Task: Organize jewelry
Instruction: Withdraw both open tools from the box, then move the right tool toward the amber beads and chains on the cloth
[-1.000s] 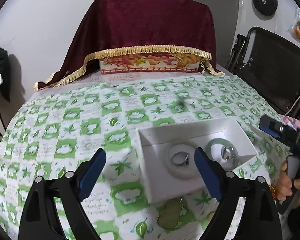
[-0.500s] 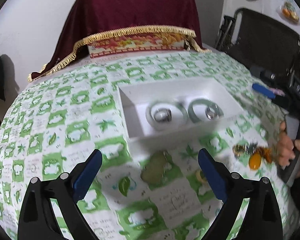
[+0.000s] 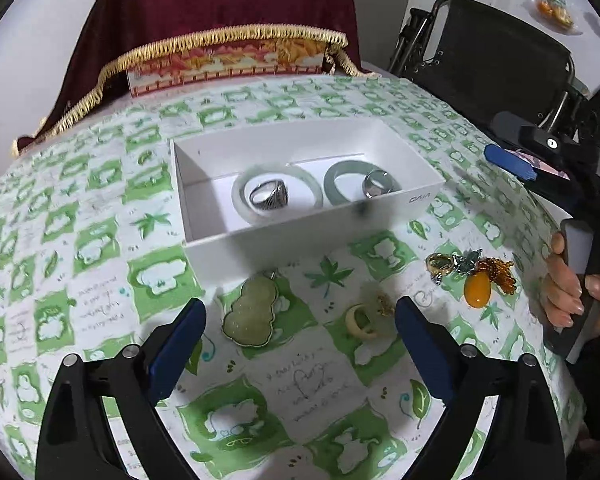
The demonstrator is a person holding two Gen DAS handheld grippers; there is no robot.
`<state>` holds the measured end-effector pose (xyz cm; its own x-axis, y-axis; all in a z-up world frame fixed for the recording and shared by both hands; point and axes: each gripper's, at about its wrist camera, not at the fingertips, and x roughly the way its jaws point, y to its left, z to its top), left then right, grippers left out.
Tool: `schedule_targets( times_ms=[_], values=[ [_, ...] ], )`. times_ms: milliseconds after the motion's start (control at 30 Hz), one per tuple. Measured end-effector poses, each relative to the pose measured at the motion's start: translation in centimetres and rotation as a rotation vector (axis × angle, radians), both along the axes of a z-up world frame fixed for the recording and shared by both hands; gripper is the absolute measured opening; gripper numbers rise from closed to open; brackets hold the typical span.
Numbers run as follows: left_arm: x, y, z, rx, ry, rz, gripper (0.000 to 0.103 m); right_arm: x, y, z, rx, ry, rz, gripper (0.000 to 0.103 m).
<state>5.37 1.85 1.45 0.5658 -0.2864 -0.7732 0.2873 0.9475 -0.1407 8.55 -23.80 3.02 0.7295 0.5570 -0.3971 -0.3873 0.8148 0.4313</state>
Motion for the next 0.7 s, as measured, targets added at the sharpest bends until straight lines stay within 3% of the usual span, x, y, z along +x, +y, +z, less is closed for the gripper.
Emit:
schedule_targets(
  times_ms=[100, 267, 433, 700],
  values=[
    [0.2, 0.1, -0.2, -0.022, 0.02, -0.007, 0.087, -0.1, 0.4, 0.0, -0.015, -0.003, 0.009, 0.094],
    [0.7, -0.6, -0.6, 0.032, 0.023, -0.003, 0.084, -0.3, 0.9, 0.1, -0.035, -0.017, 0.018, 0.094],
    [0.8, -0.3, -0.7, 0.093, 0.008, 0.032, 0.062, -0.7, 1.4, 0.4, -0.066, -0.047, 0.024, 0.094],
    [0.6, -0.7, -0.8, 0.131, -0.005, 0.022, 0.06, -0.8, 2.1, 0.3, -0.106, -0.036, 0.05, 0.093]
  ],
)
